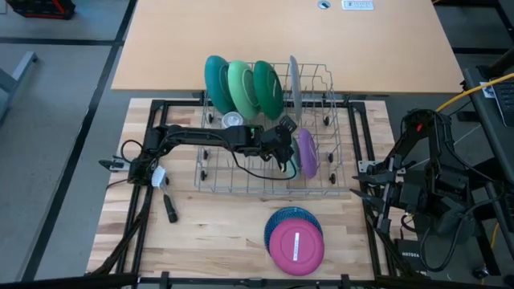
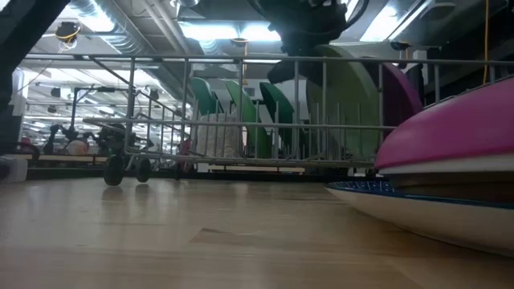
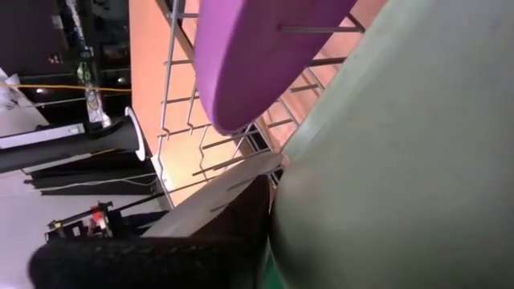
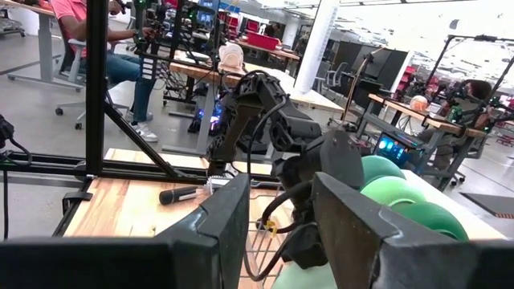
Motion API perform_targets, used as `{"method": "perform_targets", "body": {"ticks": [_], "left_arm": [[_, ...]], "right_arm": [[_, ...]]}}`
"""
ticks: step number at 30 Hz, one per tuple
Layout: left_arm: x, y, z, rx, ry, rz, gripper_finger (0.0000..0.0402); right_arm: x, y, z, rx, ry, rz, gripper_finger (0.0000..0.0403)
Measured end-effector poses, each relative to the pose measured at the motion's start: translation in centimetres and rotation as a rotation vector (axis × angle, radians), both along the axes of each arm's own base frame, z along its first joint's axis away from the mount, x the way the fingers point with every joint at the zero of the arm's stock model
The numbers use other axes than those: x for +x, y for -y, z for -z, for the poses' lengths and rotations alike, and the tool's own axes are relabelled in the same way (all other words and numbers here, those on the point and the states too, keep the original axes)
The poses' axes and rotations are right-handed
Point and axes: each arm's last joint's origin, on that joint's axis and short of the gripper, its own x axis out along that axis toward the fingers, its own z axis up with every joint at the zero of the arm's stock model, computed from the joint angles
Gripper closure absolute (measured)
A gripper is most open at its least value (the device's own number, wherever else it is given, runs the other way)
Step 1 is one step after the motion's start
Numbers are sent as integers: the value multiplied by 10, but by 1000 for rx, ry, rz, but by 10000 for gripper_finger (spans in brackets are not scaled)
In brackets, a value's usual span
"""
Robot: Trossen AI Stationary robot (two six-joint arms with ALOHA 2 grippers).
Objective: Sort dishes
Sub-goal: Put the light blue plate in the dish rack, then put the pink plate in the dish rack
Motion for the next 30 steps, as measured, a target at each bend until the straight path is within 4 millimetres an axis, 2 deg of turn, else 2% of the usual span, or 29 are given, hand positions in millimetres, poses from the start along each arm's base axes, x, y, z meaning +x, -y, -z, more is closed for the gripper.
{"method": "perform_targets", "body": {"ticks": [4, 8, 15, 23, 30], "left_arm": [[0, 0, 0, -10, 11, -11, 317], [0, 2, 0, -27, 47, -65, 273], [-3, 14, -4, 78, 61, -173, 208], [-13, 26, 0, 105, -16, -230, 201], [-28, 29, 7, 187, -83, -379, 203]], "right_arm": [[0, 0, 0, 1, 0, 0, 259], [0, 0, 0, 1, 0, 0, 259], [0, 0, 0, 21, 5, 0, 259], [0, 0, 0, 27, 5, -2, 259], [0, -1, 0, 34, -17, -36, 259]]}}
